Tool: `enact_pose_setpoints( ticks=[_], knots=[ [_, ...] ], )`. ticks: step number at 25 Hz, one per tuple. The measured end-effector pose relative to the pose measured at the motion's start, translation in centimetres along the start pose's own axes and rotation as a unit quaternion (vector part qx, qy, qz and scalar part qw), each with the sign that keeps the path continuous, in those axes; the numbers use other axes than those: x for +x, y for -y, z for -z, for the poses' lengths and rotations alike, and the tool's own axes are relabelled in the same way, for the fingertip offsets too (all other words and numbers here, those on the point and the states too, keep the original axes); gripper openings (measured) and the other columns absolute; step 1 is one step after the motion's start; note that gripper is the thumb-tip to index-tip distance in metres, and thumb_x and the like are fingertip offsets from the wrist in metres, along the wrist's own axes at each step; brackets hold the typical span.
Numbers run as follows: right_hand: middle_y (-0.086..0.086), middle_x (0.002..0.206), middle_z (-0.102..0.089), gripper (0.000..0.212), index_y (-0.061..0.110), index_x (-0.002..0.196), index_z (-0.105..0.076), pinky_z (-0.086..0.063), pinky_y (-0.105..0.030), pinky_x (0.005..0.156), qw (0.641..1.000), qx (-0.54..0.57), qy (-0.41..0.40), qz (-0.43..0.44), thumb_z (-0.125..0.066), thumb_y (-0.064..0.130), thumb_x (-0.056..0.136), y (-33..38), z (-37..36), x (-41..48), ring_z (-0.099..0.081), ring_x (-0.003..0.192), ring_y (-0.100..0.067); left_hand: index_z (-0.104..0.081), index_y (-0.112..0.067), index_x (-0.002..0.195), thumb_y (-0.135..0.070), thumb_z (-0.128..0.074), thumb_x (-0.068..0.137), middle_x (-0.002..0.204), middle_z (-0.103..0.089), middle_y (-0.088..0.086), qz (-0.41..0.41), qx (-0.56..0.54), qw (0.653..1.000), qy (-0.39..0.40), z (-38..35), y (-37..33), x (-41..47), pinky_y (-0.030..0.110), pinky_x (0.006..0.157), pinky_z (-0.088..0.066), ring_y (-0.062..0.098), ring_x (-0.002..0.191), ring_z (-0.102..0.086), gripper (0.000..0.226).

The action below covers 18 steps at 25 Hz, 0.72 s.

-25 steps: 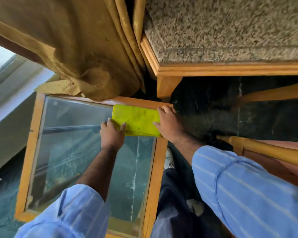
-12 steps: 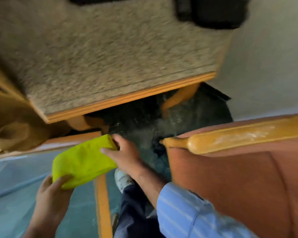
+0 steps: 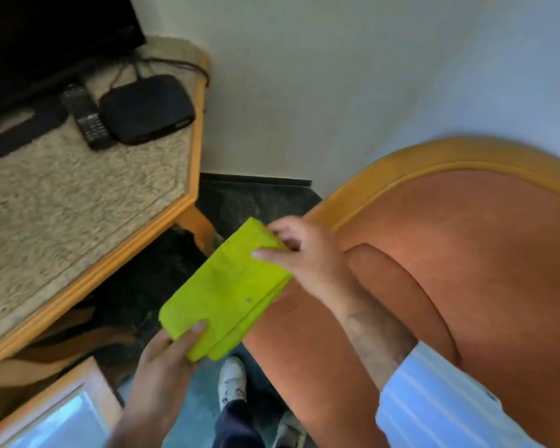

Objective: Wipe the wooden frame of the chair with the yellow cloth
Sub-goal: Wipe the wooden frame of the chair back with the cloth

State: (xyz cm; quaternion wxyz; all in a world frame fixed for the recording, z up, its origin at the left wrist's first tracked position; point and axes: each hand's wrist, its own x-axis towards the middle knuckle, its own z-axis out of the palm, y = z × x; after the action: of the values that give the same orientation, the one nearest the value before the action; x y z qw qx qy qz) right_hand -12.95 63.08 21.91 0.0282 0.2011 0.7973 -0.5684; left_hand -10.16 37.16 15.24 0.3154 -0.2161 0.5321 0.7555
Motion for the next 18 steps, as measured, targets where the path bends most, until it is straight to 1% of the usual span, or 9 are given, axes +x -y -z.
enact_pose_setpoints(
  ticks=[2,3,6,8,10,12,14,16,18],
  knots=[
    [-0.011,0.106,-0.08,0.031,0.007,0.11,-0.076,-0.051,-0.014,0.083,0.997,-0.053,-0.064,0.003,-0.086,0.012,0.08,-1.1,4.5,1.7,-0.072,0.094,-0.017,-0.072,-0.012,0.124,-0.021,-0.078,0.081,0.125,-0.078,0.01,-0.029,0.097,0.994,0.026,-4.7,-0.4,2.5,0.036,0.086,-0.065,0.029,0.114,-0.075,0.044],
    [-0.01,0.105,-0.081,0.027,0.007,0.108,-0.077,-0.053,-0.015,0.085,0.992,-0.083,-0.09,0.008,-0.084,0.01,0.083,-1.9,6.5,2.4,-0.072,0.093,-0.016,-0.07,-0.014,0.123,-0.023,-0.082,0.077,0.12,-0.08,0.008,-0.03,0.132,0.99,0.027,-6.8,-0.3,3.9,0.035,0.084,-0.066,0.028,0.111,-0.076,0.048],
    [-0.011,0.098,-0.082,0.017,0.006,0.1,-0.08,-0.058,-0.041,0.084,0.971,-0.182,-0.145,0.047,-0.081,0.01,0.084,-4.6,9.6,4.5,-0.076,0.09,-0.026,-0.063,-0.013,0.114,-0.029,-0.093,0.071,0.108,-0.078,0.012,-0.047,0.238,0.969,-0.043,-11.3,0.0,7.8,0.048,0.079,-0.067,0.034,0.103,-0.077,0.055],
    [-0.013,0.097,-0.081,0.019,0.006,0.102,-0.079,-0.054,-0.036,0.078,0.954,-0.25,-0.152,0.061,-0.081,0.014,0.084,-6.4,10.4,6.0,-0.073,0.09,-0.03,-0.06,-0.016,0.111,-0.039,-0.093,0.069,0.104,-0.075,0.011,-0.067,0.332,0.937,-0.082,-12.8,0.8,9.9,0.054,0.082,-0.065,0.033,0.097,-0.076,0.059],
    [-0.013,0.103,-0.079,0.025,0.008,0.109,-0.078,-0.05,-0.035,0.08,0.937,-0.321,-0.126,0.063,-0.079,0.018,0.087,-7.9,10.6,7.1,-0.069,0.099,-0.032,-0.058,-0.017,0.1,-0.045,-0.091,0.07,0.093,-0.074,0.008,-0.075,0.429,0.894,-0.104,-13.6,1.3,11.2,0.052,0.08,-0.063,0.031,0.089,-0.075,0.054],
    [-0.015,0.111,-0.075,0.033,0.006,0.116,-0.076,-0.052,-0.042,0.093,0.913,-0.378,-0.117,0.101,-0.079,0.019,0.086,-9.3,10.5,7.5,-0.064,0.11,-0.036,-0.054,-0.015,0.094,-0.043,-0.09,0.072,0.093,-0.071,0.007,-0.075,0.536,0.833,-0.118,-13.8,1.3,12.0,0.045,0.08,-0.058,0.034,0.095,-0.071,0.052],
    [-0.015,0.126,-0.069,0.044,0.007,0.127,-0.069,-0.047,-0.049,0.108,0.872,-0.438,-0.156,0.156,-0.075,0.03,0.09,-10.2,10.7,7.4,-0.058,0.127,-0.038,-0.055,-0.011,0.113,-0.044,-0.088,0.075,0.121,-0.064,0.013,-0.159,0.637,0.745,-0.115,-13.6,1.3,11.6,0.048,0.095,-0.05,0.038,0.121,-0.059,0.06],
    [-0.012,0.148,-0.057,0.054,0.011,0.142,-0.056,-0.031,-0.056,0.122,0.829,-0.495,-0.189,0.177,-0.053,0.047,0.102,-10.7,12.2,8.2,-0.041,0.149,-0.034,-0.046,-0.009,0.145,-0.049,-0.074,0.089,0.153,-0.048,0.016,-0.353,0.7,0.62,-0.024,-13.3,1.5,11.5,0.053,0.117,-0.036,0.037,0.147,-0.041,0.075],
    [-0.01,0.161,-0.045,0.06,0.011,0.151,-0.044,-0.022,-0.058,0.127,0.795,-0.547,-0.203,0.168,-0.035,0.052,0.108,-11.4,14.9,10.1,-0.028,0.156,-0.031,-0.028,-0.012,0.161,-0.053,-0.054,0.101,0.171,-0.029,0.01,-0.462,0.736,0.481,0.114,-14.1,1.6,13.2,0.055,0.128,-0.023,0.031,0.16,-0.022,0.076]
  ],
)
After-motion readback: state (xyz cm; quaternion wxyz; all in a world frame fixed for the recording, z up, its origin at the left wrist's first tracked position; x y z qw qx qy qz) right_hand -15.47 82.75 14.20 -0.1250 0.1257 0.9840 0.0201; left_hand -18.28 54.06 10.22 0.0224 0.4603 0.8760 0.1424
